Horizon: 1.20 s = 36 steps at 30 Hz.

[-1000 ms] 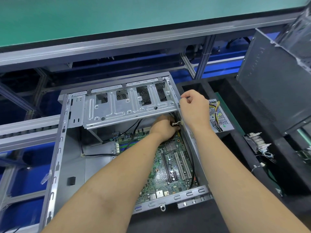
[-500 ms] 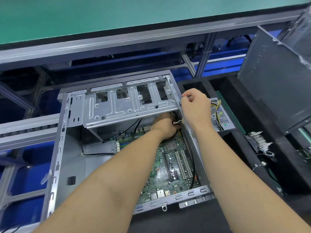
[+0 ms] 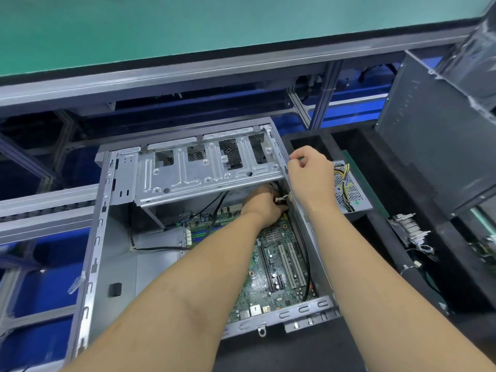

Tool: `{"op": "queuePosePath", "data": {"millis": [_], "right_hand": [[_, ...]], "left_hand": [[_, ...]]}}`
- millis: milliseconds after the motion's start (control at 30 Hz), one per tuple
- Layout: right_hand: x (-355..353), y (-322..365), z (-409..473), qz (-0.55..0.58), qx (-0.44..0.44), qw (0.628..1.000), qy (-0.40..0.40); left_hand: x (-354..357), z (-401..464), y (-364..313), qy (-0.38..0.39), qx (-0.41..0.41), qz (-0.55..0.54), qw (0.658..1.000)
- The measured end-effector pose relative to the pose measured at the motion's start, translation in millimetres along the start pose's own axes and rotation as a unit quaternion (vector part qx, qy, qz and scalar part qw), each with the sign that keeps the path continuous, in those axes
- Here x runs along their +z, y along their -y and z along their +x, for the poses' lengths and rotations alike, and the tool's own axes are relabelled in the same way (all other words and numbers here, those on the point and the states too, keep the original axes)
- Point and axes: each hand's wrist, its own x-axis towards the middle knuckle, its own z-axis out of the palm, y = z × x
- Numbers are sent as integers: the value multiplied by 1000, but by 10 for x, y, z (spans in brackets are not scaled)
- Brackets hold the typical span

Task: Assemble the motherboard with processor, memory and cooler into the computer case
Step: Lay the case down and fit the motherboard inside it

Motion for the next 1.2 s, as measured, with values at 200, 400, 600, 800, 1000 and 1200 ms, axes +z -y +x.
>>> {"op": "queuePosePath", "data": {"millis": [200, 400, 600, 800, 1000, 1200], "right_hand": [[5, -6, -3, -5, 0, 1000, -4], [3, 8, 4, -9, 8, 1000, -5], [-5, 59, -1, -29, 20, 999, 1], [-14, 79, -15, -39, 22, 999, 4], [-20, 72, -7, -46, 21, 999, 9], [-14, 70, 1, -48, 22, 999, 7]], "left_hand": [[-106, -41, 2, 39, 12, 66, 997], [-491, -331, 120, 9, 39, 65, 997], [-566, -830, 43, 233, 131, 10, 964], [-162, -1092, -97, 393, 108, 92, 908], [-36, -1128, -109, 355, 96, 8, 930], [-26, -1115, -81, 332, 91, 3, 939]]}}
